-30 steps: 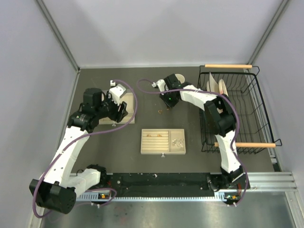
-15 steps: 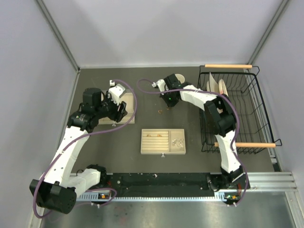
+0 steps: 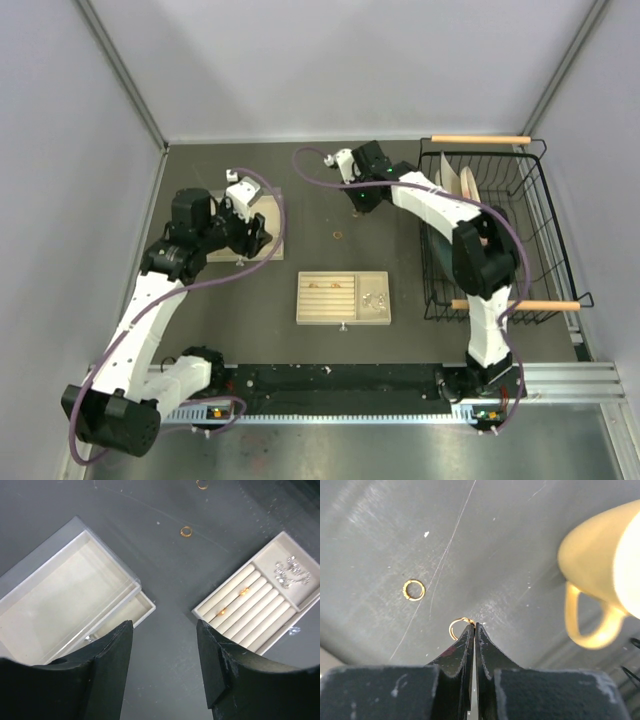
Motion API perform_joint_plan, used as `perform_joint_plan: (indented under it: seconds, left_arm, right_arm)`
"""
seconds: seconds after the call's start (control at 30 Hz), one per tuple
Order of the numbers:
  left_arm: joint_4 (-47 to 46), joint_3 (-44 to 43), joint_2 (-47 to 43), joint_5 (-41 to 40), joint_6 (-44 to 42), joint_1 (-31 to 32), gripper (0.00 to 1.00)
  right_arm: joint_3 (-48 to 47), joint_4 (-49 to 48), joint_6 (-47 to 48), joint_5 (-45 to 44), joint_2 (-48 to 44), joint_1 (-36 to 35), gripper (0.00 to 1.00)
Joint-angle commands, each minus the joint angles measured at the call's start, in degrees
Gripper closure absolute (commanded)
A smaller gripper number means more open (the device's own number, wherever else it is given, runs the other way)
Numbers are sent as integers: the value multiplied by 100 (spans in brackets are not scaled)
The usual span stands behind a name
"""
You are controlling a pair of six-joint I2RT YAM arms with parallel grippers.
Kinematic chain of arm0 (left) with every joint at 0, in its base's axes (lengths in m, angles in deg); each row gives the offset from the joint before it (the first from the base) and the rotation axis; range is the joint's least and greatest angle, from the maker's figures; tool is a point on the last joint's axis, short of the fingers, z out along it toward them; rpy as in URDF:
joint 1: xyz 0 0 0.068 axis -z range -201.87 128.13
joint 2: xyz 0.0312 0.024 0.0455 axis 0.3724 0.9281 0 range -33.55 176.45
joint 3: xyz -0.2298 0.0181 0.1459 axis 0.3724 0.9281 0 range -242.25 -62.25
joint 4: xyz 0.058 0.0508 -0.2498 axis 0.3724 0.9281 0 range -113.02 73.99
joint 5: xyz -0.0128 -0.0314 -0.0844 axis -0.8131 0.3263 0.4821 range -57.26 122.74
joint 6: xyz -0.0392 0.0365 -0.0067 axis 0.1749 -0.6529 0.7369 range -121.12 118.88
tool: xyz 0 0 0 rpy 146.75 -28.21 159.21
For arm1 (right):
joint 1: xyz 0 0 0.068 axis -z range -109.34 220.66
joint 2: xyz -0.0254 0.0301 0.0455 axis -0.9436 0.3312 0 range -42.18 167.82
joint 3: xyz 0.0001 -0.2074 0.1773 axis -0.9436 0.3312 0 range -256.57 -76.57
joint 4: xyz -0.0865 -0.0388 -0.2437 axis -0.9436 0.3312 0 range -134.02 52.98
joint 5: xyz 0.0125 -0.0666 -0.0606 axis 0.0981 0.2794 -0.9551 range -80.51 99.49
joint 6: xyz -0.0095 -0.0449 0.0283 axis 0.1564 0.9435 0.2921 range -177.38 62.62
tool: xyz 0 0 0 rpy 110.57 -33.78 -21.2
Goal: Organize the mixed jewelry
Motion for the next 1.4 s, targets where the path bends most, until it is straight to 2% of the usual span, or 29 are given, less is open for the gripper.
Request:
perform_joint_plan:
  seconds: [0.0, 0.23, 0.33, 0.43, 0.7, 0.87, 1.17, 1.37]
  left_arm:
    - [-767, 48, -193, 589, 574, -41, 41]
    - [-2128, -171, 290, 1644, 2173, -32, 41]
    - [-2630, -382, 606, 1723, 3217, -32, 40]
    - [-2860, -698, 896, 1671, 3816, 29, 40]
    - [-3467, -1226, 1204, 1249, 4424, 311, 38]
    - [-3766, -1130, 1187, 1232, 4733, 381, 36]
    - [-3731, -954, 1082, 1135, 4689, 407, 36]
    - [-3739, -849, 1012, 1143, 4759, 460, 41]
  right_arm:
    - [-272, 131, -346, -19, -937, -62, 100]
    - [-1106, 640, -830, 226, -1553, -71, 100]
    - [-1449, 755, -910, 324, -1799, -150, 100]
    - [-1713, 799, -927, 359, -1975, -316, 100]
    - [-2135, 869, -1077, 500, -2063, -958, 100]
    - [-2170, 869, -1129, 395, -2037, -1335, 100]
    - [-2232, 861, -1085, 183, -2019, -1538, 100]
    - [-2250, 852, -1077, 16, -2019, -1547, 100]
